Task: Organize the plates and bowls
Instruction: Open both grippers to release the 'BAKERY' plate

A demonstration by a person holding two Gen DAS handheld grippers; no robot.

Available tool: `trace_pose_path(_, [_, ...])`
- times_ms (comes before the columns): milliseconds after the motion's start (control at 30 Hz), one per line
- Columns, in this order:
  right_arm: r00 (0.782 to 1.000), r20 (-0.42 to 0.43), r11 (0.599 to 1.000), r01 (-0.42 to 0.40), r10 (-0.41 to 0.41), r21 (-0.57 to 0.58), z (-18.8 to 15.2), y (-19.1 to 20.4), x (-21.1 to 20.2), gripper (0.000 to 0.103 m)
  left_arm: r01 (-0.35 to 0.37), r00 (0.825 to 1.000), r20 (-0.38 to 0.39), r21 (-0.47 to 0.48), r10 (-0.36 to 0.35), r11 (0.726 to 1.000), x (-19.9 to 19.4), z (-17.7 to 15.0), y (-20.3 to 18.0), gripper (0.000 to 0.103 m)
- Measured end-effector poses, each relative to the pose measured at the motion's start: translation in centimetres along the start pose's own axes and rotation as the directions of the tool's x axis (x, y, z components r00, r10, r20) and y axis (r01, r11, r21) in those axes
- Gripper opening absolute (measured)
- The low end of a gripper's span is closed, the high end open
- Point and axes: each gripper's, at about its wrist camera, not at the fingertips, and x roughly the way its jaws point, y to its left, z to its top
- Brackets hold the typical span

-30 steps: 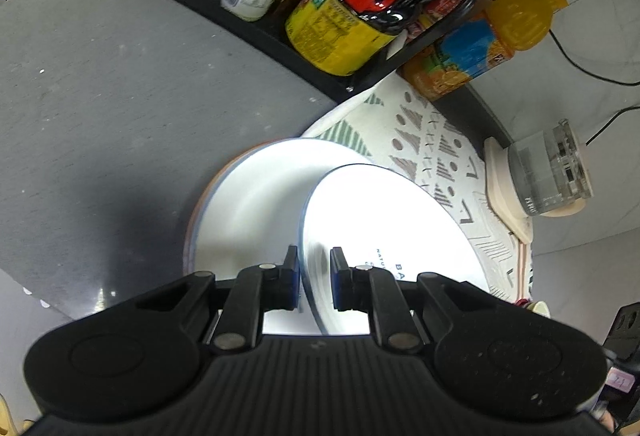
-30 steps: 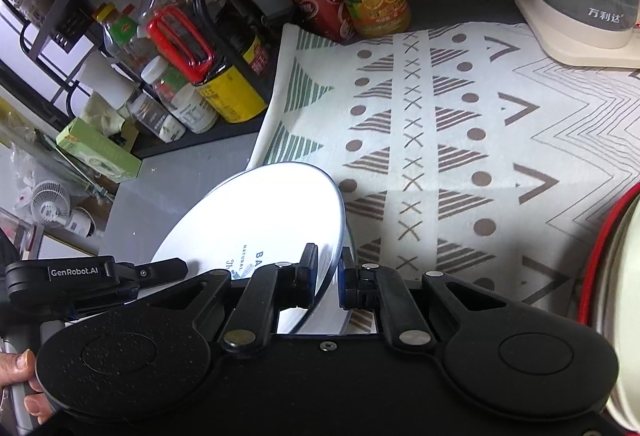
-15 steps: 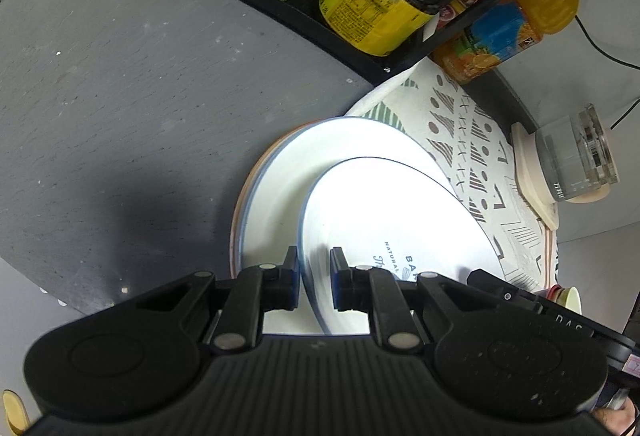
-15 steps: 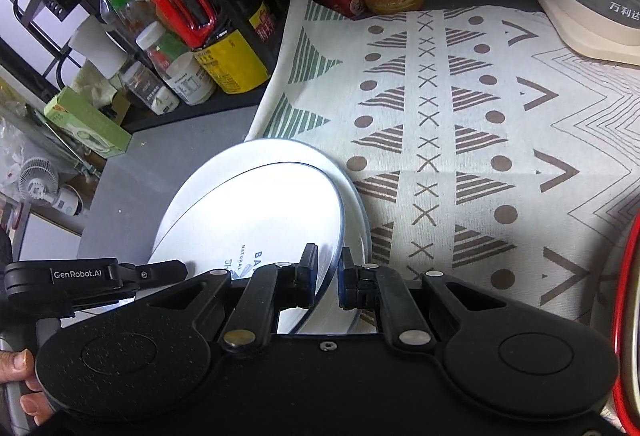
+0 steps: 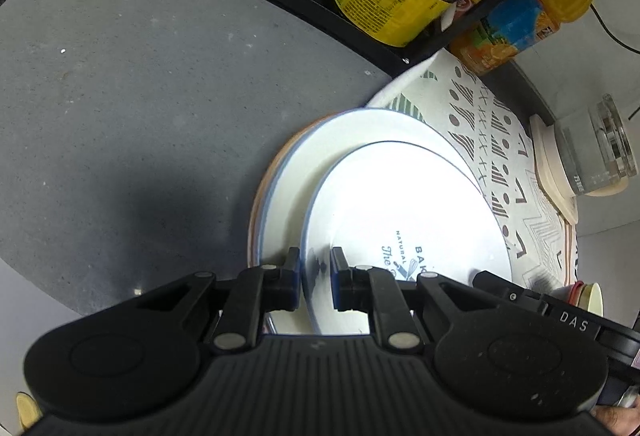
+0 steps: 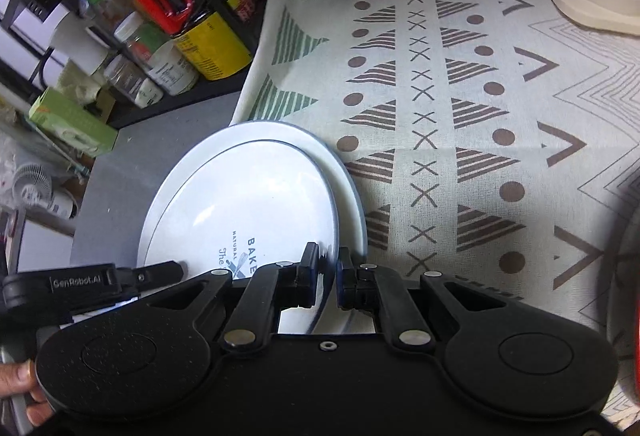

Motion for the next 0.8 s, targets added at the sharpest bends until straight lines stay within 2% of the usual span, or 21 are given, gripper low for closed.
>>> trace_pose_path(267, [1.000, 0.001, 1.000, -0.004, 0.004, 0.030, 0.4, -0.2, 0.7, 0.009, -0.015, 1.000, 0.005, -0.006, 0.015, 1.000, -0.5, 1.0, 0.0, 0.013])
trace_pose_path(533, [1.000, -0.018, 0.999, -0.011, 0.012, 0.041, 0.2, -0.2, 1.1, 0.010, -0.045, 0.996, 0.075, 0.009, 0.044, 0.999, -2.9, 1.6, -0.6, 0.017])
trace_pose_path(800, [1.000, -0.017, 1.000, 0.008, -0.008, 0.002, 0.1, 0.4, 1.4, 0.010, -0.064, 0.993, 0.098, 0.002, 0.064, 0.998, -4.3, 1.8, -0.2, 0.017])
